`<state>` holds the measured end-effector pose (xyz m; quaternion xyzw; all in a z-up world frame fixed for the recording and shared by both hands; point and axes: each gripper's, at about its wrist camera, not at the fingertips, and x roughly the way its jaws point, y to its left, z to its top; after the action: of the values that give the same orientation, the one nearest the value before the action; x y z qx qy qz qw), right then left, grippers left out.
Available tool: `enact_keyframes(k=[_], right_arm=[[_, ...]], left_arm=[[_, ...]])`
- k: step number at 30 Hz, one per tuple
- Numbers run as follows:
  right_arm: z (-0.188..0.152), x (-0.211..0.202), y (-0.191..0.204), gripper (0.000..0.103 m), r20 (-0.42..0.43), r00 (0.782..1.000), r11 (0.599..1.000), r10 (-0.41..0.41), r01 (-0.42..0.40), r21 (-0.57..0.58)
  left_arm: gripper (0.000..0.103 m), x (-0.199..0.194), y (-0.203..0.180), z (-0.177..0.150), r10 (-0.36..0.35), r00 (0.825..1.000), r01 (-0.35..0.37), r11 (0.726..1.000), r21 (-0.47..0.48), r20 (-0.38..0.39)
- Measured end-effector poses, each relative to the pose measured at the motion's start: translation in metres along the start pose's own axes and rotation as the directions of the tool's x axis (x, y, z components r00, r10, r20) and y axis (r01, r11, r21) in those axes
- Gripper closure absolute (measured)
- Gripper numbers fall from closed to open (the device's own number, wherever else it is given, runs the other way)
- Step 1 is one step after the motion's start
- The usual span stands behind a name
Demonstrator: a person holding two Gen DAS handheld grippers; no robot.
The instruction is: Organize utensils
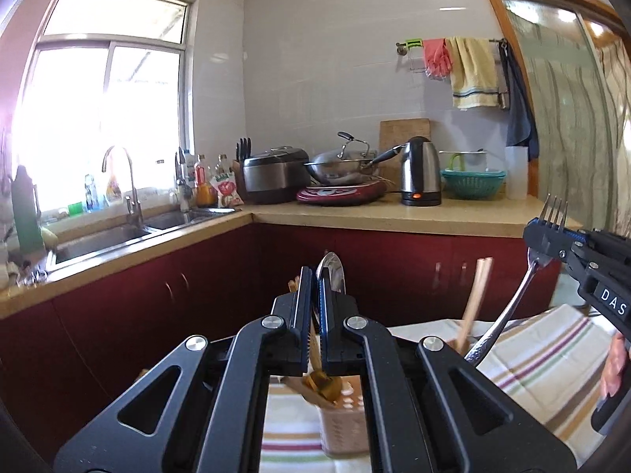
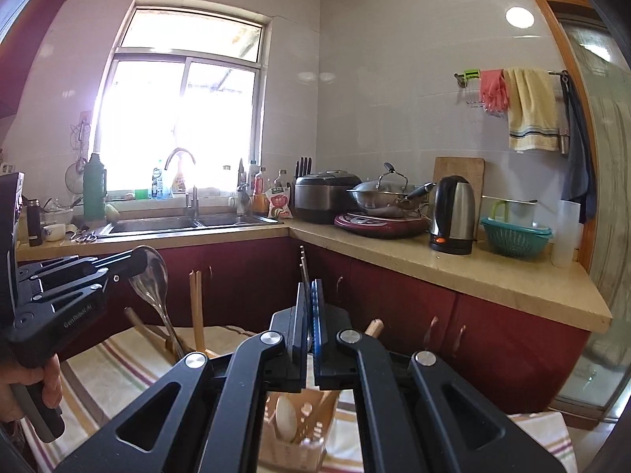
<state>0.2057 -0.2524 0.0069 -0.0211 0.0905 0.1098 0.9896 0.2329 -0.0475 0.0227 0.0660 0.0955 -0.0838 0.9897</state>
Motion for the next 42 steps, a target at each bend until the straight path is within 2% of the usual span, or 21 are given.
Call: enact_keyframes(k=[5,12,15,17,18,19,23,26,28,30,35,38,42], right_arm=[[-0.01,0.027,0.006,0.101,-0.037,0.999,1.0,0.012,-0.012,-0.002],[-0.039,0.06,0.021,0.101,-0.136,0.99,0.999,0.038,-0.04,-0.016],[-0.048,0.07,0.024,0.101,-0.178,0.983,0.999,0.048,-0.051,-0.012],[-0.053,0.075,0.025,0.1,-0.205,0.977,0.998,0.055,-0.058,-0.009],[-0.054,0.075,0.025,0.098,-0.211,0.976,0.998,0.057,-0.06,-0.005],[-0.055,0.074,0.025,0.092,-0.211,0.976,0.998,0.058,-0.06,-0.003],[-0.05,0.068,0.024,0.065,-0.189,0.98,0.998,0.057,-0.056,0.01],[-0.043,0.06,0.021,0.06,-0.168,0.984,0.998,0.052,-0.048,0.028],[-0.039,0.056,0.019,0.056,-0.166,0.985,0.998,0.048,-0.042,0.039],[-0.036,0.048,0.016,0.052,-0.161,0.986,0.998,0.039,-0.03,0.056],[-0.032,0.024,0.013,0.036,-0.164,0.986,0.997,-0.014,0.026,0.073],[-0.036,0.007,0.013,0.032,-0.181,0.983,0.994,-0.042,0.059,0.094],[-0.046,-0.021,0.02,0.026,-0.216,0.972,0.988,-0.095,0.118,0.096]], left_arm=[[0.099,0.026,-0.003,-0.007,0.022,0.999,-0.022,0.999,0.025,-0.024],[0.099,0.051,-0.008,-0.029,0.039,0.996,-0.035,0.998,0.055,-0.082],[0.098,0.051,-0.013,-0.033,0.067,0.996,-0.061,0.992,0.106,-0.061],[0.093,0.051,-0.014,-0.034,0.067,0.996,-0.061,0.992,0.108,-0.06],[0.085,0.052,-0.014,-0.033,0.063,0.996,-0.056,0.992,0.112,-0.065],[0.074,0.051,-0.013,-0.034,0.063,0.996,-0.056,0.992,0.112,-0.062],[0.056,0.047,-0.013,-0.032,0.064,0.997,-0.058,0.992,0.11,-0.046],[0.047,0.046,-0.011,-0.029,0.041,0.997,-0.036,0.996,0.085,-0.059],[0.038,0.045,-0.01,-0.025,0.023,0.998,-0.019,0.998,0.063,-0.063],[0.033,0.041,-0.009,-0.02,0.012,0.998,-0.009,0.999,0.046,-0.062],[0.023,0.018,-0.01,-0.016,-0.008,0.998,0.01,1.0,0.026,-0.069],[0.013,-0.001,-0.012,-0.022,-0.008,0.996,0.008,1.0,-0.001,-0.091],[0.01,-0.026,-0.018,-0.036,-0.01,0.991,0.006,1.0,-0.027,-0.13]])
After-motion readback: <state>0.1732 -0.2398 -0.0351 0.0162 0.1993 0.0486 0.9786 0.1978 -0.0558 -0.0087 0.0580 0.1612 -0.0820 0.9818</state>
